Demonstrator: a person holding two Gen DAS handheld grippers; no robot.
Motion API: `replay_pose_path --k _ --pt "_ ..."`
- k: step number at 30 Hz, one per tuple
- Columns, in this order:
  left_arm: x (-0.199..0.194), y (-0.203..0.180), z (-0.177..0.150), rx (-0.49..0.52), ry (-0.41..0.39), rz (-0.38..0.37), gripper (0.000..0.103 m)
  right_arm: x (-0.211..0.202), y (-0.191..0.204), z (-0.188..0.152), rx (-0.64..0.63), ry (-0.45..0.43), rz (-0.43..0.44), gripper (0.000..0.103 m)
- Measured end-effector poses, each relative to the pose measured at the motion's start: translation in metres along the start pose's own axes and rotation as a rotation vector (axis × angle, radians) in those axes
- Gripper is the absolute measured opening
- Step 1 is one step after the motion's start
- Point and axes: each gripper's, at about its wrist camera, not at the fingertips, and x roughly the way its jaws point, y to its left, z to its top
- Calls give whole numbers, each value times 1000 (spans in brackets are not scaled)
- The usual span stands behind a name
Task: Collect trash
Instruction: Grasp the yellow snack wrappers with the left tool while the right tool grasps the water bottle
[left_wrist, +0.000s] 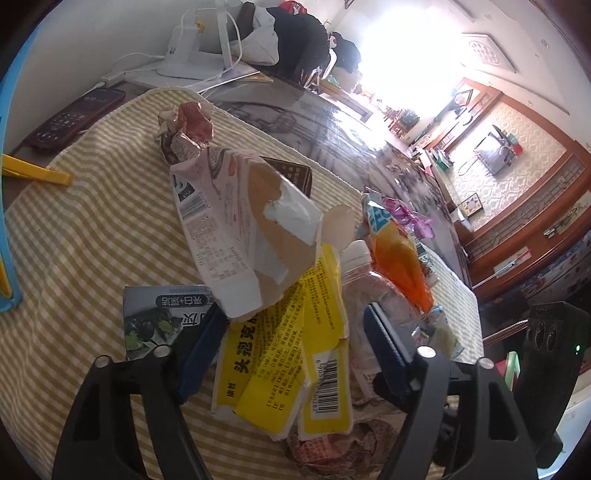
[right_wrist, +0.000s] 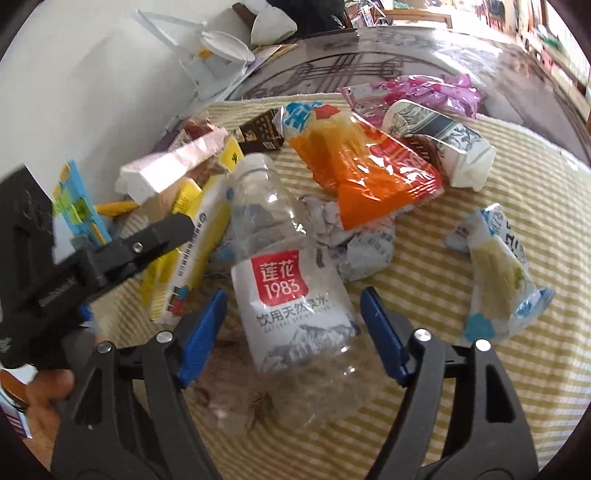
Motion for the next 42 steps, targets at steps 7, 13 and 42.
replay_pose_path --k 7,13,42 --pt "-4 -5 -1 31 -28 -18 54 -11 0 -2 -13 -36 -8 59" --pt "-17 -12 -1 45 -91 -67 53 -51 -15 -4 30 -151 11 57" --pt "4 -37 -12 149 -15 -105 58 -48 -48 -12 91 -66 -61 67"
